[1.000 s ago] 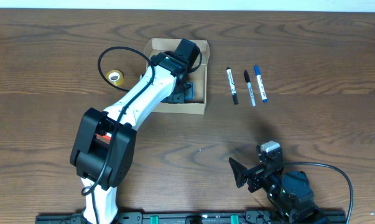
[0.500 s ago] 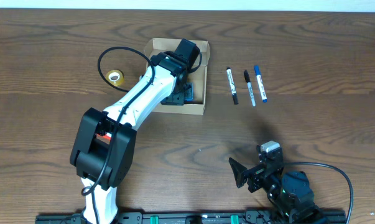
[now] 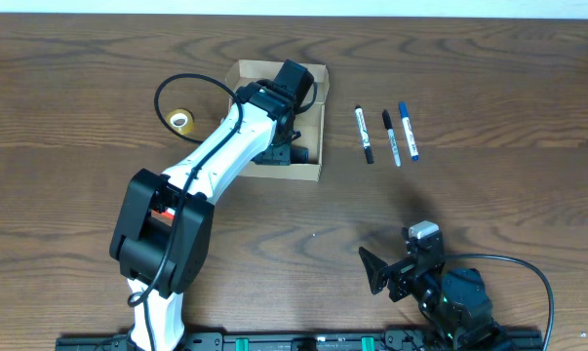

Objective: Pack container
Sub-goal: 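Lower the eraser into the box and open the left gripper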

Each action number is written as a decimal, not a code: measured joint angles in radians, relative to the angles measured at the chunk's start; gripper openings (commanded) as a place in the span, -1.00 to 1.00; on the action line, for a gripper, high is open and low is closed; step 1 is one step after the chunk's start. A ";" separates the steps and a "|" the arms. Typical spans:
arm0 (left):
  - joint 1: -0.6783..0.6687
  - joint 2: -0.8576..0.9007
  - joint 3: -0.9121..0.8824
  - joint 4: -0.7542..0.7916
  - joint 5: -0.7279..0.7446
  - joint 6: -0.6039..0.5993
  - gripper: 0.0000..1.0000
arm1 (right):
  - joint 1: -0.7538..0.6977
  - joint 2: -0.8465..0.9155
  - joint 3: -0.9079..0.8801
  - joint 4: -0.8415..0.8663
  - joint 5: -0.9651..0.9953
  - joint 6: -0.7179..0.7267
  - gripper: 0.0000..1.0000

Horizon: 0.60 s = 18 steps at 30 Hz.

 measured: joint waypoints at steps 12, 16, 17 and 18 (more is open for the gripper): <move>0.000 -0.027 0.080 0.019 0.039 0.210 0.66 | 0.000 0.000 0.000 0.000 0.000 0.000 0.99; 0.001 -0.107 0.117 -0.052 0.004 0.281 0.74 | 0.000 0.000 0.000 0.000 0.000 0.000 0.99; 0.001 -0.132 0.118 -0.072 -0.008 0.296 0.82 | 0.000 0.000 0.000 0.000 0.000 0.000 0.98; 0.003 -0.157 0.118 -0.094 -0.020 0.317 0.90 | 0.000 0.000 0.000 0.000 0.000 0.000 0.99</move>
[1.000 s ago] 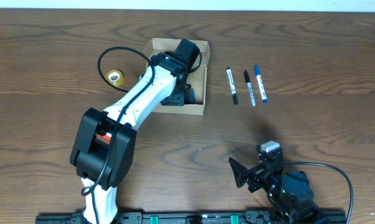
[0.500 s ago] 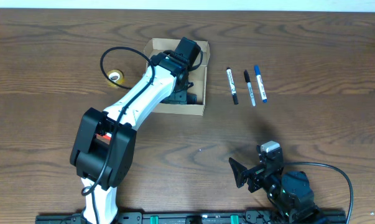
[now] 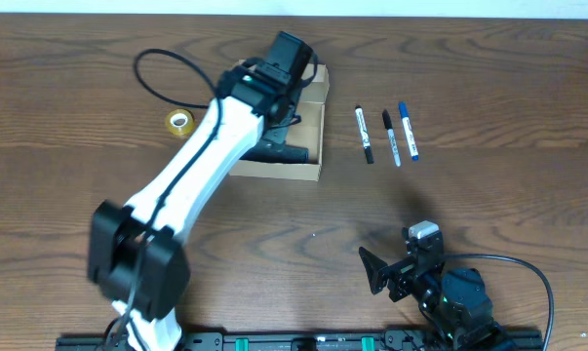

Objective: Pack container
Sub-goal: 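Lower the eraser into the box and open the left gripper, then withdraw the left gripper and move it over the red stapler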

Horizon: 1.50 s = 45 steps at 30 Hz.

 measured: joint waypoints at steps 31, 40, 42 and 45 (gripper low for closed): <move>0.333 -0.298 0.002 -0.571 -0.119 0.644 0.90 | 0.000 0.000 0.000 0.000 0.000 0.000 0.98; 0.489 -0.402 -0.228 -0.407 -0.007 0.760 0.91 | 0.000 0.000 0.000 0.000 0.000 0.000 0.99; 0.522 -0.405 -0.276 -0.381 0.009 0.774 0.91 | 0.000 0.000 0.000 0.000 0.000 0.000 0.99; 0.539 -0.405 -0.337 -0.335 0.022 0.782 0.91 | 0.000 0.000 0.000 0.000 0.000 0.000 0.98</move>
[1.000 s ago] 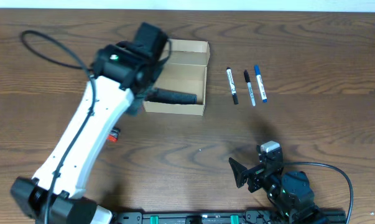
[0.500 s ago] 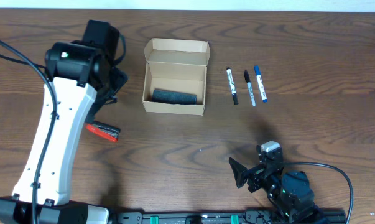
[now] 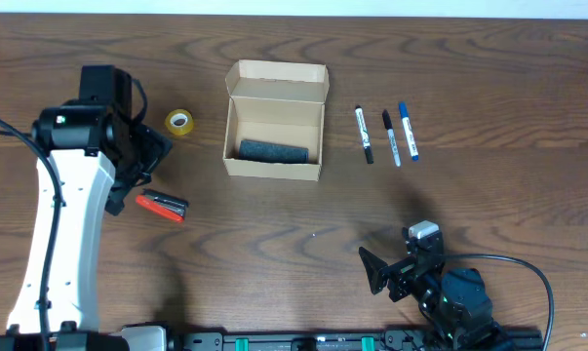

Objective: Pack container
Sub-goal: 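Withdraw the left gripper and move it over the red stapler, then lower the left gripper and grasp the red stapler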

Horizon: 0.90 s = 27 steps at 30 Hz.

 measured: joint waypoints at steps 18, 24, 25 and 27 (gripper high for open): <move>0.000 0.035 -0.413 0.383 0.049 -0.026 0.91 | 0.000 0.000 0.000 0.000 0.000 0.000 0.99; 0.000 0.113 -0.435 0.444 0.069 -0.006 0.91 | 0.000 0.000 0.000 0.000 0.000 0.000 0.99; 0.000 0.122 -0.435 0.449 0.069 -0.005 0.91 | 0.000 0.000 0.000 0.000 0.000 0.000 0.98; 0.000 0.143 -0.435 0.466 0.069 -0.004 0.91 | 0.000 0.000 0.000 0.000 0.000 0.000 0.98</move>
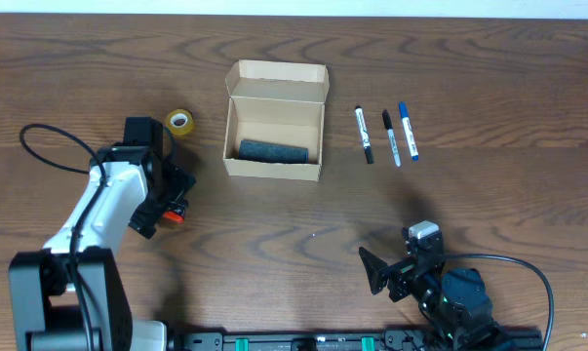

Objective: Pack container
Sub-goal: 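Lower the left gripper and grasp the red stapler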

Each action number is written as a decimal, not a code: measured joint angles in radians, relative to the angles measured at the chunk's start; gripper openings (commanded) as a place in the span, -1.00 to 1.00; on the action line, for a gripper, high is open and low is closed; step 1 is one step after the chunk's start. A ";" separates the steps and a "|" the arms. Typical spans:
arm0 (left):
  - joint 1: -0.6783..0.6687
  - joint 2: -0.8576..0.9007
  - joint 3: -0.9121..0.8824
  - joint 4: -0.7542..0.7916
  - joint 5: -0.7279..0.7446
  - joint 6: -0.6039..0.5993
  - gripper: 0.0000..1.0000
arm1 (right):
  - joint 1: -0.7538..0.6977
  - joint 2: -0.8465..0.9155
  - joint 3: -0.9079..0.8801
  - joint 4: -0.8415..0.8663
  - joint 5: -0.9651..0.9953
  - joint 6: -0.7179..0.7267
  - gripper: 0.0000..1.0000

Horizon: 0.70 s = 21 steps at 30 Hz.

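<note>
An open cardboard box (274, 97) stands at the table's middle back, with a dark grey block (272, 151) lying along its near wall. My left gripper (172, 198) is down over a red and black tool (177, 214) left of the box. Only the tool's red end shows beneath the fingers, and the arm hides how the jaws stand. A yellow tape roll (180, 121) lies just beyond it. Right of the box lie three markers, two black-capped (364, 134) (391, 136) and one blue (408, 130). My right gripper (373, 271) rests open and empty at the near edge.
The box's lid (277, 81) stands open at the back. The left arm's black cable (50, 146) loops over the table at far left. The right arm's base (454, 297) sits at the near right edge.
My left gripper was up beside the tape roll with the red tool lying in full view below it. Now it is down on that tool and covers most of it. The right arm has not moved.
My left gripper was first inside the box, over the dark block. Then it stood above the box with the block lying inside. Later it was far to the left near the tape roll, the block left in the box. Now it is on the red tool.
</note>
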 measured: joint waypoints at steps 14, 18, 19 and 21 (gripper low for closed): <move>0.000 0.123 0.000 0.083 0.028 0.001 0.87 | 0.000 0.000 0.000 0.000 0.000 0.000 0.98; 0.000 0.125 0.000 0.094 0.029 0.004 0.77 | 0.000 0.000 0.000 0.000 0.000 0.000 0.99; 0.000 0.125 0.000 0.099 0.029 0.004 0.75 | 0.000 0.000 0.000 0.000 0.000 0.000 0.98; 0.000 0.125 0.000 0.107 0.030 0.004 0.68 | 0.000 0.000 0.000 0.000 0.000 0.000 0.99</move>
